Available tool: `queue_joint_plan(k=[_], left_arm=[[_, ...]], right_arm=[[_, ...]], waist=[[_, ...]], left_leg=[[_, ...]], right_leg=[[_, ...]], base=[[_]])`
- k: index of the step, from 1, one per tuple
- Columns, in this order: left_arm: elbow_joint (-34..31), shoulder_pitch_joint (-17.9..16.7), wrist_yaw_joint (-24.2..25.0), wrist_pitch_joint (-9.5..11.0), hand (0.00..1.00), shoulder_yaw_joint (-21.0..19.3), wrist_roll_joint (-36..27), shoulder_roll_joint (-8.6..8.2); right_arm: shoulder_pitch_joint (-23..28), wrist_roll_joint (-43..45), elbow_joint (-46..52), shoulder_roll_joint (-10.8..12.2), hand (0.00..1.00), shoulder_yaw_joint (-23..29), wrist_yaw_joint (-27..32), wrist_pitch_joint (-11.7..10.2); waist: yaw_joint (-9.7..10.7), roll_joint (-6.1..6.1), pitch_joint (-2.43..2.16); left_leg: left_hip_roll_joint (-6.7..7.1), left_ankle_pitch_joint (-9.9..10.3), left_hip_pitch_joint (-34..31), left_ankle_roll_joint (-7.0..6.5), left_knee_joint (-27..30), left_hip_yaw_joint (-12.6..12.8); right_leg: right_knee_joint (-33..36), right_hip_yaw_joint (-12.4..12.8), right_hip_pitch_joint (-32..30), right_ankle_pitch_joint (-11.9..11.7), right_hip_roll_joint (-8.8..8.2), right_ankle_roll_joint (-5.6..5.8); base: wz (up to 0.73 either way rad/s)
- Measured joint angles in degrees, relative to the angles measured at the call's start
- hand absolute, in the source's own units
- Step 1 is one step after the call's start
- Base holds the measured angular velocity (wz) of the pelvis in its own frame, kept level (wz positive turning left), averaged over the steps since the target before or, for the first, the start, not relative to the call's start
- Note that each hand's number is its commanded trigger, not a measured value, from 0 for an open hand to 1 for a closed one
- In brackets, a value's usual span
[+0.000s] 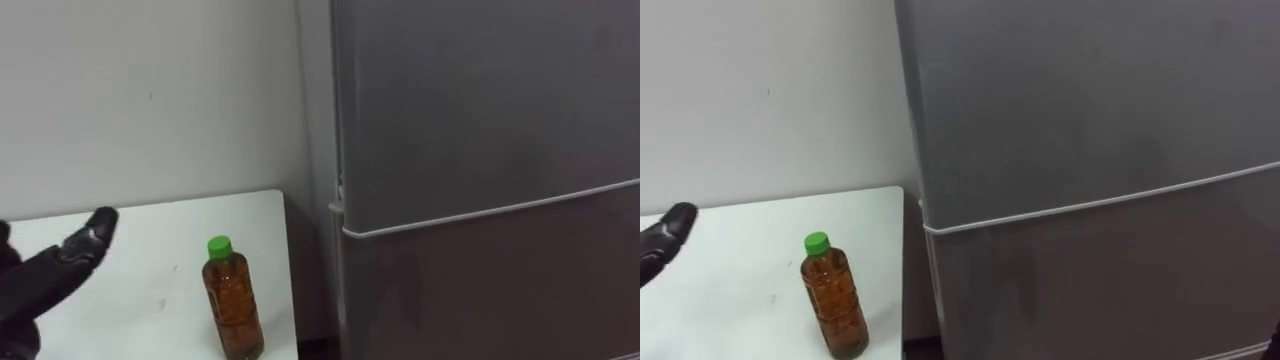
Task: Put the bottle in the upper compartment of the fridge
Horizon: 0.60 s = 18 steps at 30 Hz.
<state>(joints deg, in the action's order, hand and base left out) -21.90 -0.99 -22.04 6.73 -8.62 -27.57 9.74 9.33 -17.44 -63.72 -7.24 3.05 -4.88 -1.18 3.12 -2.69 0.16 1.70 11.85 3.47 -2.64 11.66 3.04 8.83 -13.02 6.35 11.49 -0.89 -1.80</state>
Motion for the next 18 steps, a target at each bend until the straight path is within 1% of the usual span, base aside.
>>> queue_joint_plan(k=[2, 5, 6, 8, 10, 12, 15, 17, 18], left_arm=[[-0.6, 1.1, 1.6, -0.5, 0.0, 1.2, -0.4, -0.06], [-0.7, 3.0, 5.4, -0.6, 0.0, 3.1, -0.4, -0.23], [-0.7, 3.2, 7.3, -0.6, 0.0, 3.4, -0.5, -0.24], [-0.7, 3.4, 9.4, -0.8, 0.0, 4.1, -0.5, -0.24], [-0.7, 4.2, 11.6, -1.4, 0.0, 4.8, -1.1, -0.23], [-0.7, 5.7, 14.1, -2.1, 0.0, 5.8, -1.1, -0.2], [-0.7, 7.8, 16.6, -3.2, 0.0, 7.8, -1.2, -0.18], [-0.7, 8.4, 17.8, -3.8, 0.0, 9.2, -2.0, -0.21], [-0.7, 8.5, 18.7, -4.4, 0.0, 9.9, -2.2, -0.21]], right_arm=[[-0.1, 0.0, 0.0, 0.0, 0.0, -0.9, 0.0, 0.0], [-0.7, 0.1, -0.2, -0.1, 0.0, -1.7, -0.2, 0.0], [-0.9, 0.1, -0.3, 0.0, 0.0, -1.8, -0.6, -0.1], [-1.1, 0.1, -0.7, 0.0, 0.0, -1.8, -1.2, -0.2], [-1.5, 0.1, -1.2, 0.0, 0.0, -1.8, -1.6, -0.2], [-1.9, 0.0, -1.4, 0.0, 0.0, -1.9, -1.6, -0.2], [-2.2, -0.2, -1.5, -0.1, 0.0, -2.9, -1.5, -0.1], [-2.6, -0.3, -1.7, -0.3, 0.0, -3.9, -1.5, 0.0], [-2.8, -0.2, -1.9, -0.4, 0.0, -4.3, -1.5, 0.0]], waist=[[0.2, 0.2, 0.09], [1.3, 0.33, 0.14], [1.5, 0.38, 0.18], [2.1, 0.45, 0.22], [2.3, 0.59, 0.31], [2.6, 0.43, 0.18], [2.9, 0.48, 0.19], [3.0, 0.53, 0.22], [3.2, 0.44, 0.13]], left_leg=[[0.02, 0.0, 0.1, 0.0, 0.0, 0.1], [0.02, 0.0, 0.1, 0.0, 0.0, 0.5], [-0.02, 0.0, 0.2, 0.0, 0.0, 0.7], [-0.04, 0.0, 0.2, 0.0, 0.0, 0.9], [-0.07, 0.0, 0.1, 0.0, 0.0, 1.1], [-0.16, 0.0, -0.1, -0.01, 0.0, 1.6], [-0.14, 0.0, -0.2, -0.01, 0.0, 1.8], [-0.14, 0.0, -0.1, -0.01, 0.0, 2.0], [-0.14, 0.0, -0.1, -0.01, 0.0, 2.1]], right_leg=[[0.0, 0.2, 0.1, 0.0, -0.01, 0.0], [-0.1, 0.3, 0.2, 0.0, -0.02, 0.0], [-0.1, 0.4, 0.2, 0.0, -0.01, 0.0], [-0.1, 0.6, 0.2, 0.0, -0.01, 0.0], [-0.1, 0.6, -0.1, 0.0, 0.0, 0.0], [-0.1, 0.8, -0.5, 0.0, 0.0, 0.0], [-0.1, 0.9, -0.6, 0.0, -0.02, 0.03], [0.0, 1.1, -0.4, -0.1, -0.01, 0.08], [0.0, 1.2, -0.4, -0.1, 0.0, 0.09]], base=[[-0.06], [0.0], [0.0], [-0.05], [-0.03], [-0.04], [-0.01], [-0.04], [-0.04]])
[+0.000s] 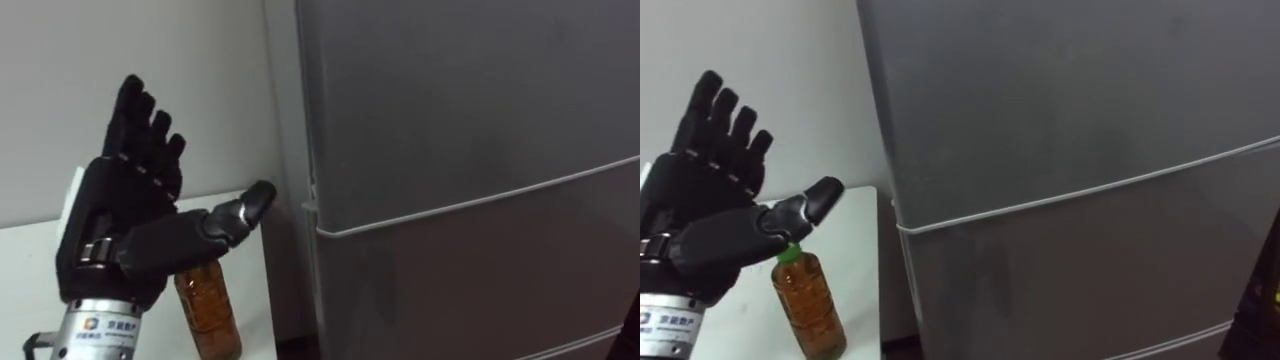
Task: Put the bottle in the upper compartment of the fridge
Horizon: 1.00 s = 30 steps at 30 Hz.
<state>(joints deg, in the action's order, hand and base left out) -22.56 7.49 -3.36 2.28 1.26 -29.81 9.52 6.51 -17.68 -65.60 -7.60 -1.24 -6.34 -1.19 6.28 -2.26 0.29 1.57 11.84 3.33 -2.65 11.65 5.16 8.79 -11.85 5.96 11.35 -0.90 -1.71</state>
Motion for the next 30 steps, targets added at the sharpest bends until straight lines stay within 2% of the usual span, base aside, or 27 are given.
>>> queue_joint_plan(k=[5, 12, 20, 28, 30], left_arm=[[0.1, 0.3, 2.9, -2.0, 0.0, 1.8, 0.0, -0.39], [0.1, 0.7, 5.1, -3.1, 0.0, 2.3, 0.0, -2.03], [0.1, 1.0, 6.6, -3.6, 0.0, 4.4, -1.2, -2.03], [2.3, 1.0, 9.1, -4.4, 0.0, 9.1, -3.9, -2.04], [2.3, 1.0, 9.1, -4.6, 0.18, 9.2, -4.3, -2.07]], right_arm=[[-1.0, 0.0, -1.4, 0.0, 0.0, -0.3, -0.1, 0.1], [-1.5, 0.0, -1.7, 0.0, 0.0, -0.9, -0.4, 0.1], [-1.6, -0.1, -1.7, 0.0, 0.0, -1.0, -0.7, 0.1], [-2.0, -2.1, -2.0, -0.1, 0.0, -2.1, -0.9, 0.5], [-2.0, -2.5, -2.0, -0.1, 0.0, -2.1, -0.9, 1.2]], waist=[[0.8, 0.07, 0.04], [1.7, 0.19, 0.12], [1.7, 0.34, 0.22], [1.8, 0.37, 0.24], [1.8, 0.21, 0.14]], left_leg=[[-0.01, 0.0, 0.1, 0.0, 0.0, 0.3], [-0.04, 0.0, 0.1, 0.0, 0.0, 0.9], [-0.04, 0.0, 0.2, 0.0, -0.3, 0.9], [-0.04, 0.0, 0.0, 0.0, -0.2, 0.9], [-0.04, 0.0, -0.5, 0.0, -0.1, 0.9]], right_leg=[[-0.1, 0.2, -0.1, 0.0, -0.01, 0.01], [-0.1, 0.5, -0.1, 0.0, -0.01, 0.01], [-0.1, 0.5, 0.2, 0.0, -0.01, 0.03], [-0.1, 0.4, -0.2, 0.0, 0.02, 0.03], [-0.1, 0.3, -0.5, 0.0, 0.02, 0.03]], base=[[-0.02], [0.0], [0.0], [0.0], [0.0]])
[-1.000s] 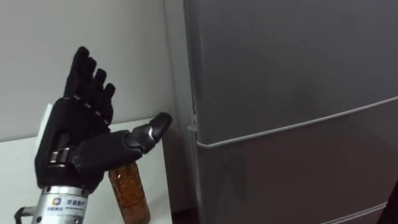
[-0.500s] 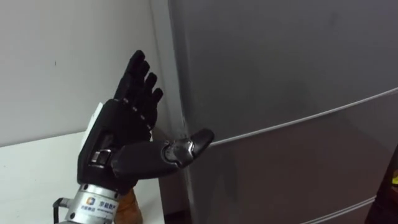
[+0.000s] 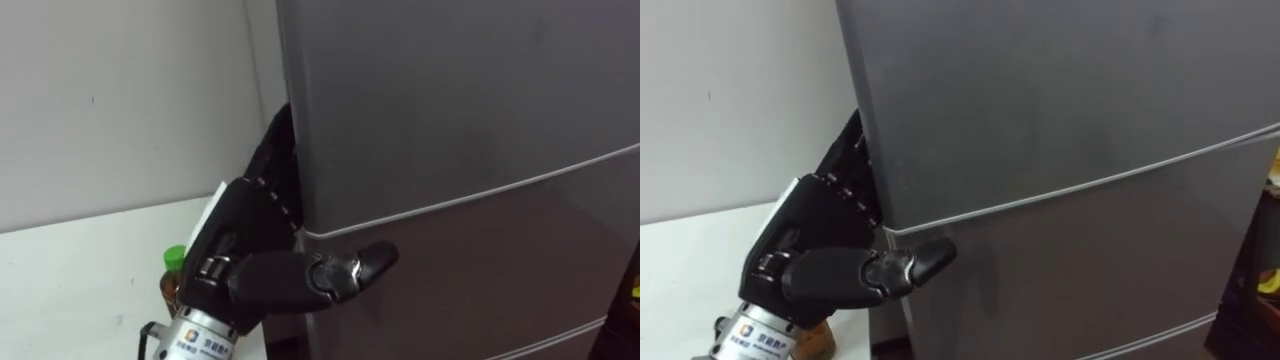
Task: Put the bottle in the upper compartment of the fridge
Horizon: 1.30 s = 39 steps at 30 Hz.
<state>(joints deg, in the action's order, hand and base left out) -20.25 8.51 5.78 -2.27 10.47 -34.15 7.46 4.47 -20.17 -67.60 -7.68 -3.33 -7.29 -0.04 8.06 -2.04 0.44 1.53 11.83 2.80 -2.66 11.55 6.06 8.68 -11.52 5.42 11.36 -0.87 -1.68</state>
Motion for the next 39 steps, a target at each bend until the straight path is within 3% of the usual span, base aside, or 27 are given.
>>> queue_joint_plan(k=[1, 2, 3, 4, 5, 12, 15, 20, 21, 24, 26, 27, 28, 30, 39], left_arm=[[0.0, 0.0, 0.0, 0.0, 0.36, 0.1, 0.0, -0.01], [0.0, 0.0, 0.0, 0.0, 0.62, 0.1, 0.0, -0.08], [0.0, 0.0, 0.0, 0.0, 0.73, 0.1, 0.0, -0.09], [0.0, 0.0, 0.0, 0.0, 0.92, 0.0, 0.0, -0.09], [0.0, 0.0, 0.0, 0.0, 1.0, -0.1, 0.0, -0.07], [0.4, -0.1, 0.0, 0.0, 1.0, 0.0, -0.1, 0.02], [0.5, -0.1, -0.1, 0.1, 1.0, 0.5, 0.1, -0.75], [0.6, -0.1, -0.1, 0.2, 1.0, 0.4, 0.2, -0.33], [0.6, -0.1, -0.1, 0.3, 0.97, 0.4, 0.2, -0.27], [0.6, -0.1, -0.1, 0.3, 0.67, 0.4, 0.1, -0.32], [0.6, -0.1, -0.1, 0.4, 0.56, 0.4, 0.1, -0.33], [0.6, -0.1, -0.1, 0.4, 0.38, 0.4, 0.1, -0.32], [0.6, -0.1, -0.1, 0.4, 0.14, 0.4, 0.1, -0.32], [0.6, -0.1, -0.1, 0.4, 0.0, 0.5, 0.0, -0.37], [0.6, -0.1, 0.0, 0.1, 0.0, 2.5, 0.0, -0.72]], right_arm=[[0.0, 0.0, 0.0, 0.0, 0.0, 0.0, 0.0, 0.1], [-0.1, -0.1, 0.0, 0.0, 0.0, -0.1, 0.0, 0.1], [-0.1, -0.1, 0.0, -0.1, 0.0, -0.2, 0.0, 0.1], [-0.1, -0.1, 0.0, -0.1, 0.0, -0.4, 0.0, 0.1], [-0.2, 0.0, 0.0, -0.1, 0.0, -0.5, 0.0, 0.1], [-0.2, -0.6, 0.0, -0.5, 0.0, -1.2, -0.4, 0.1], [-0.5, -0.6, 0.1, -0.6, 0.0, -1.7, -0.4, 0.1], [-0.5, -0.9, 0.1, -1.0, 0.0, -1.8, -1.2, 0.1], [-0.5, -0.9, 0.1, -1.0, 0.0, -1.9, -1.2, 0.1], [-0.5, -0.9, 0.1, -1.1, 0.0, -2.0, -1.4, 0.1], [-0.5, -1.0, 0.1, -1.2, 0.0, -2.1, -1.6, 0.1], [-0.5, -1.1, 0.1, -1.2, 0.0, -2.1, -1.6, 0.1], [-0.5, -1.1, 0.1, -1.2, 0.0, -2.1, -1.6, 0.1], [-0.5, -1.3, 0.1, -1.2, 0.0, -2.2, -1.6, 0.1], [-0.4, -2.0, 0.1, -1.5, 0.0, -2.2, -2.1, 0.1]], waist=[[0.0, -0.04, -0.02], [0.0, -0.13, -0.09], [0.0, -0.17, -0.11], [0.0, -0.18, -0.12], [-0.1, -0.21, -0.14], [-0.2, -0.35, -0.22], [-0.3, -0.38, -0.2], [-0.3, -0.68, -0.15], [-0.3, -0.73, -0.14], [-0.3, -0.81, -0.15], [-0.3, -0.82, -0.15], [-0.3, -0.82, -0.15], [-0.3, -0.82, -0.15], [-0.3, -0.82, -0.15], [-0.3, -1.23, 0.02]], left_leg=[[0.0, 0.0, -0.1, 0.0, 0.1, 0.0], [0.01, 0.0, -0.3, 0.0, 0.1, 0.0], [0.02, 0.0, -0.3, 0.0, 0.1, 0.0], [0.02, 0.0, -0.3, 0.0, 0.1, 0.0], [0.03, 0.0, -0.4, 0.0, 0.1, 0.0], [0.12, 0.0, -0.6, -0.01, 0.0, 0.3], [0.05, 0.0, -0.6, -0.02, 0.0, 1.0], [-0.11, 0.0, -0.6, -0.02, 0.0, 1.9], [-0.11, 0.0, -0.6, -0.02, 0.0, 1.9], [-0.11, 0.0, -0.6, -0.02, 0.0, 2.0], [-0.11, 0.0, -0.6, -0.02, 0.0, 2.1], [-0.11, 0.0, -0.6, -0.02, 0.0, 2.1], [-0.11, 0.0, -0.6, -0.02, 0.0, 2.1], [-0.11, 0.0, -0.6, -0.02, 0.0, 2.1], [-0.15, 0.0, -0.6, -0.02, 0.0, 2.2]], right_leg=[[0.0, -0.1, -0.1, 0.0, 0.0, 0.01], [0.0, -0.1, -0.3, 0.0, -0.01, 0.01], [0.0, -0.1, -0.3, 0.0, -0.01, 0.01], [0.0, -0.1, -0.3, 0.0, -0.02, 0.01], [0.0, -0.2, -0.3, 0.0, -0.02, 0.01], [-0.1, 0.1, -0.4, 0.0, -0.08, 0.02], [-0.1, 0.2, -0.5, 0.0, -0.07, 0.03], [-0.1, 0.3, -0.5, 0.0, -0.03, 0.03], [-0.1, 0.3, -0.5, 0.0, -0.03, 0.03], [-0.1, 0.3, -0.4, 0.0, -0.03, 0.03], [-0.1, 0.3, -0.5, 0.0, -0.04, 0.03], [-0.1, 0.3, -0.5, 0.0, -0.04, 0.03], [-0.1, 0.3, -0.5, 0.0, -0.04, 0.03], [-0.1, 0.3, -0.5, 0.0, -0.04, 0.03], [-0.1, 0.4, -0.5, 0.0, -0.04, 0.04]], base=[[0.0], [0.0], [0.0], [0.0], [0.04], [0.03], [0.02], [0.0], [0.0], [0.0], [0.0], [0.0], [0.0], [0.0], [0.0]])
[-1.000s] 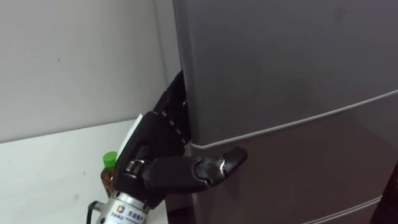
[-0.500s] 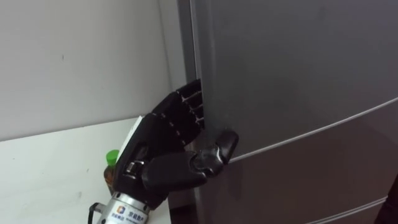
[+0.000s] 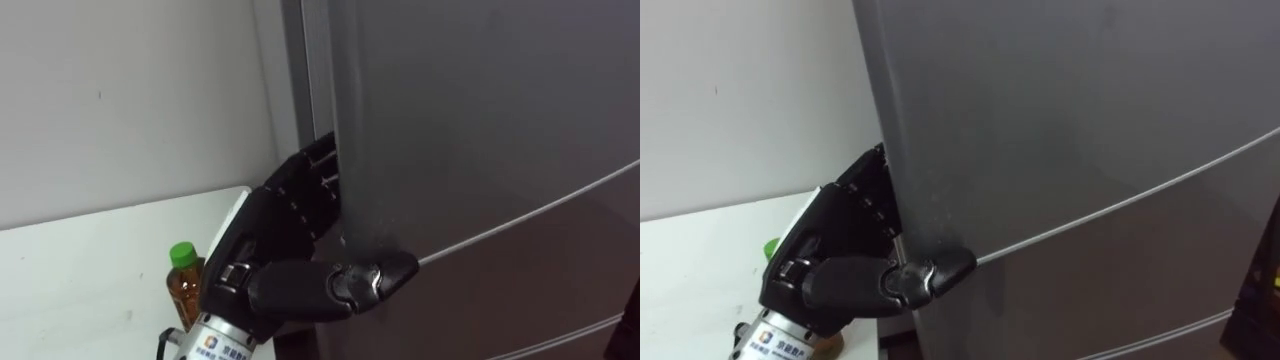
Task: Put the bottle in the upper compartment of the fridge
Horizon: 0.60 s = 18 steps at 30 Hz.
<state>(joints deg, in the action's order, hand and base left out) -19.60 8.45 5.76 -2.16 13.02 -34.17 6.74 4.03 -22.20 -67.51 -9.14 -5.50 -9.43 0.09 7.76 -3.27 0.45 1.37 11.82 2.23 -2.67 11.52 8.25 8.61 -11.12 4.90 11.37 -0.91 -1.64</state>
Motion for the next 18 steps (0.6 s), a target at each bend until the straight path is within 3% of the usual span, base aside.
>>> queue_joint_plan(k=[11, 18], left_arm=[[0.0, 0.0, 0.0, 0.0, 0.0, 0.1, 0.0, -0.02], [0.0, 0.0, 0.2, 0.0, 0.0, 0.8, 0.0, 0.41]], right_arm=[[0.0, 0.2, 0.0, 0.0, 0.0, 0.0, 0.0, 0.0], [0.0, 0.1, 0.0, -0.1, 0.0, 0.0, 0.0, 0.0]], waist=[[0.2, 0.11, 0.0], [0.3, 0.79, -0.06]], left_leg=[[-0.11, 0.0, 0.0, 0.0, 0.0, 1.0], [-0.13, 0.0, 0.1, 0.0, 0.0, 1.2]], right_leg=[[0.1, 0.1, 0.0, 0.0, -0.03, 0.01], [0.1, 0.1, 0.1, 0.0, -0.04, 0.02]], base=[[0.0], [0.0]])
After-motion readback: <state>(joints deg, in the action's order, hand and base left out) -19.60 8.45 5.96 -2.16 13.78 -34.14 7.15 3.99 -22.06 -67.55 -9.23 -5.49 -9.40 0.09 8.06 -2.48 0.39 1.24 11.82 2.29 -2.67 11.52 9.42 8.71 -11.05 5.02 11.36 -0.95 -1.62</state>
